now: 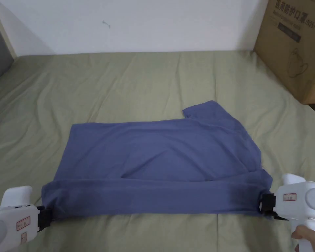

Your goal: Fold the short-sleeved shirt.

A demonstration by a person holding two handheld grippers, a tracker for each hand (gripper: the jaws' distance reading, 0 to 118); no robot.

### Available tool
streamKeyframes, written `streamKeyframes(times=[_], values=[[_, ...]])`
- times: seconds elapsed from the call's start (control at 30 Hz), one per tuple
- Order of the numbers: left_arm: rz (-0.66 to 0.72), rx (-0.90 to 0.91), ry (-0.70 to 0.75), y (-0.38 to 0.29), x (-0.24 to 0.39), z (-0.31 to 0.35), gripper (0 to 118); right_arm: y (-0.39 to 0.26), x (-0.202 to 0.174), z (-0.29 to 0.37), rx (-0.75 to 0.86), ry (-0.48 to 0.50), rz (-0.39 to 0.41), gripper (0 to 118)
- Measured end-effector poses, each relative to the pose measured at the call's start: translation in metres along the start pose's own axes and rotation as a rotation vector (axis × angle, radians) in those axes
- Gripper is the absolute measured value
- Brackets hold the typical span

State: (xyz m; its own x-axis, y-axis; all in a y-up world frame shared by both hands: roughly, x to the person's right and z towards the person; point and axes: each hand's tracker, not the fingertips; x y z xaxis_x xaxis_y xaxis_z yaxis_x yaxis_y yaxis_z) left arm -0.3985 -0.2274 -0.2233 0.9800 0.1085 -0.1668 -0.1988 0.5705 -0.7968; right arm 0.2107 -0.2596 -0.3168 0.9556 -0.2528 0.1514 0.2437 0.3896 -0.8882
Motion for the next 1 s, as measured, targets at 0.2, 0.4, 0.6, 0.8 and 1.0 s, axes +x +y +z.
streamKeyframes(times=[0.2, 0.4, 0.6, 0.8, 1.0], values=[[-0.027, 0.032, 0.032, 0.001, 0.0, 0.012, 2, 0.004, -0.012, 0.035, 0.081, -0.039, 0.083, 9], [-0.069, 0.04, 0.018, -0.001, -0.008, 0.041, 2, -0.001, -0.007, 0.079, 0.118, -0.018, 0.103, 9], [-0.104, 0.007, 0.028, -0.035, -0.014, 0.055, 2, -0.035, 0.016, 0.088, 0.063, -0.013, 0.083, 9], [-0.139, -0.079, 0.031, -0.07, -0.013, 0.035, 11, -0.069, 0.036, 0.066, 0.007, -0.008, 0.043, 20], [-0.074, -0.019, 0.041, -0.06, -0.013, 0.057, 103, -0.06, 0.023, 0.092, 0.05, -0.098, 0.113, 78]])
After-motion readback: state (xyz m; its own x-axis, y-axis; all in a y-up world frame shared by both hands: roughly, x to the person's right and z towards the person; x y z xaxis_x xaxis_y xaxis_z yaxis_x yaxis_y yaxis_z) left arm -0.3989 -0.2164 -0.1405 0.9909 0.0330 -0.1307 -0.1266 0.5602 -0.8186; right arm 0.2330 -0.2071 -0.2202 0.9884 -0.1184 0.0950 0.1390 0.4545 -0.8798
